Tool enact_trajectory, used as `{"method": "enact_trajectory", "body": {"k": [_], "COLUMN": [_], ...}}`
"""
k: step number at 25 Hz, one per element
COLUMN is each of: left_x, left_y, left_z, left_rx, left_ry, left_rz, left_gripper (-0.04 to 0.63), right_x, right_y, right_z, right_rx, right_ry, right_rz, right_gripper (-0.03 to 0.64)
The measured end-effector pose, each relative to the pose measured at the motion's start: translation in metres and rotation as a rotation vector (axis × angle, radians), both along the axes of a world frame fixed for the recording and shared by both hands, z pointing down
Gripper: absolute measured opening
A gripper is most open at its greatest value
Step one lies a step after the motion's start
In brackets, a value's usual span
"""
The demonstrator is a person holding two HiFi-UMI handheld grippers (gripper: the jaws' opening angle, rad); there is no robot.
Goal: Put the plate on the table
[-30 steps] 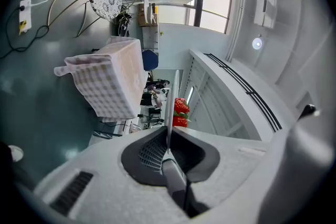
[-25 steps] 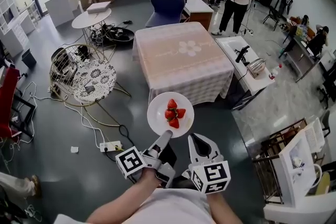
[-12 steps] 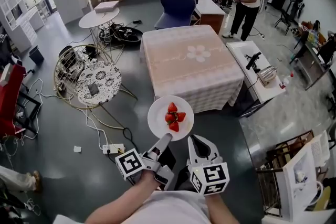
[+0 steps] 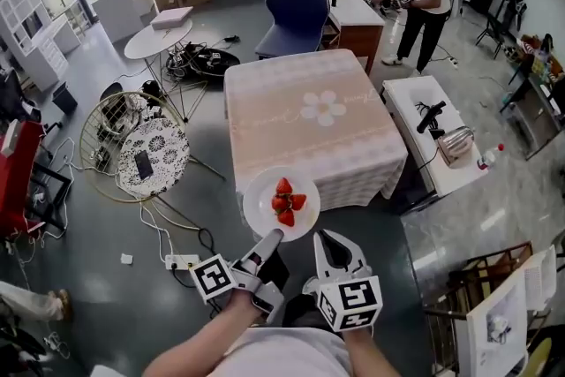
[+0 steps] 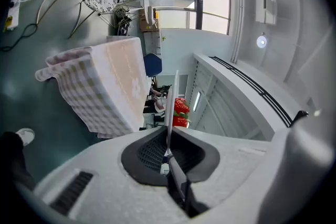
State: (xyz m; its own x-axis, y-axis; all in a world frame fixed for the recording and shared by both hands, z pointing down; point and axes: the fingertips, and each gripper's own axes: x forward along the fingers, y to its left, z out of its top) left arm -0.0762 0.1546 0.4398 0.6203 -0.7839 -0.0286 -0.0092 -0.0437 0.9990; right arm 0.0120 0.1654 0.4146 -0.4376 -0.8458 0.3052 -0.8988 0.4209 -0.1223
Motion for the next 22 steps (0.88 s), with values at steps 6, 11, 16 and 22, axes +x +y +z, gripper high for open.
{"method": "enact_trajectory", "body": {"k": [6, 11, 16, 22], "left_x": [0.040, 0.056, 0.060, 0.060], "left_y": [-0.049, -0.067, -0.085, -0.110], "left_z": [0.008, 0.006, 0.009, 0.022], "left_rx": [-0.005, -0.008, -0.023, -0.043], "left_ry": [-0.038, -0.049, -0.046, -0.028], "left_rz": [-0.033, -0.069, -0.090, -0.096], "left_gripper": [0.020, 0.019, 0.019, 0.020], "right_x": [0.052, 0.065, 0.061, 0.060], "right_y": [-0.050, -0.074, -0.094, -0.118], "right_z": [-0.002, -0.003, 0.004, 0.017], "right_rx": [-0.002, 0.000, -0.010, -0.035], "right_ry": [-0.013, -0.024, -0.025, -0.012], "right_rz": [-0.027, -0.064, -0.102, -0.115], "right_gripper": [0.005, 0.005, 0.005, 0.004]}}
